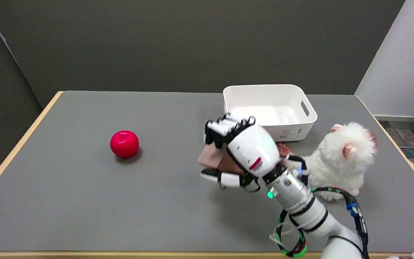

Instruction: Place wooden cube into white box.

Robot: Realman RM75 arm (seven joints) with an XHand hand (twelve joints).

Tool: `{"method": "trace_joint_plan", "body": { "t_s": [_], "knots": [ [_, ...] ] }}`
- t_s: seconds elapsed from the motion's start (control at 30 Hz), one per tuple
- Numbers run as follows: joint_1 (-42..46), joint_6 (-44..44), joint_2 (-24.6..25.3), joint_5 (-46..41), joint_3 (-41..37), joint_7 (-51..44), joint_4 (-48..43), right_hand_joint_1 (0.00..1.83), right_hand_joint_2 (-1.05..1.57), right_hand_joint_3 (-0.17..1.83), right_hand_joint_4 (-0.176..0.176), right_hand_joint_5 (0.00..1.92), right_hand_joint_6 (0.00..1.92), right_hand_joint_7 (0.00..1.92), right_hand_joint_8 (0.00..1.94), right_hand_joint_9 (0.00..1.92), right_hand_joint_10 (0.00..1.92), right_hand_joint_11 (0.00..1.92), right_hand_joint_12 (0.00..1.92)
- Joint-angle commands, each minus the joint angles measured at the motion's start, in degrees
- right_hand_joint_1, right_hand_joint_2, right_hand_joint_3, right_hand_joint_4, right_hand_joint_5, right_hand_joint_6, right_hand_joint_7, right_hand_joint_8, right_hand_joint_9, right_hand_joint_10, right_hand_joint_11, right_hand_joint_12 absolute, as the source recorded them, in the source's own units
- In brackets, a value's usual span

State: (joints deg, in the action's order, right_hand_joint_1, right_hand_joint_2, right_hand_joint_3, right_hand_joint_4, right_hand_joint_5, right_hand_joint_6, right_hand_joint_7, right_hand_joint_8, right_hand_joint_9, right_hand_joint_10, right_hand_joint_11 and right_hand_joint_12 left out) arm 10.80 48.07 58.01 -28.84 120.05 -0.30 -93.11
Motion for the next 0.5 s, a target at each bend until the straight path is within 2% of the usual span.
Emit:
{"method": "trace_joint_plan", "body": {
  "t_s": [0.03, 0.17, 0.27, 0.37, 0.5],
  "knots": [
    [-5.4, -4.6, -1.8, -1.0, -14.6, -2.9, -4.3, 1.20, 1.17, 0.22, -0.176, 0.55, 1.45, 0.84, 1.48, 0.84, 1.40, 0.70, 1.92],
    [-9.7, -7.0, -3.0, -1.6, -19.8, -3.3, -2.5, 1.20, 1.15, 0.24, -0.176, 0.56, 1.45, 0.85, 1.45, 0.86, 1.37, 0.73, 1.92],
    [-14.9, -8.9, -4.3, -3.3, -21.8, -3.0, 2.1, 1.20, 1.14, 0.26, -0.176, 0.57, 1.44, 0.86, 1.43, 0.87, 1.35, 0.74, 1.92],
    [-20.3, -10.0, -5.8, -6.8, -21.3, -2.9, 9.2, 1.20, 1.13, 0.27, -0.176, 0.57, 1.45, 0.87, 1.43, 0.87, 1.35, 0.75, 1.92],
    [-30.3, -10.0, -6.7, -11.7, -16.7, -0.7, 23.6, 1.20, 1.14, 0.26, -0.176, 0.57, 1.45, 0.87, 1.43, 0.87, 1.35, 0.76, 1.92]
  ]
}}
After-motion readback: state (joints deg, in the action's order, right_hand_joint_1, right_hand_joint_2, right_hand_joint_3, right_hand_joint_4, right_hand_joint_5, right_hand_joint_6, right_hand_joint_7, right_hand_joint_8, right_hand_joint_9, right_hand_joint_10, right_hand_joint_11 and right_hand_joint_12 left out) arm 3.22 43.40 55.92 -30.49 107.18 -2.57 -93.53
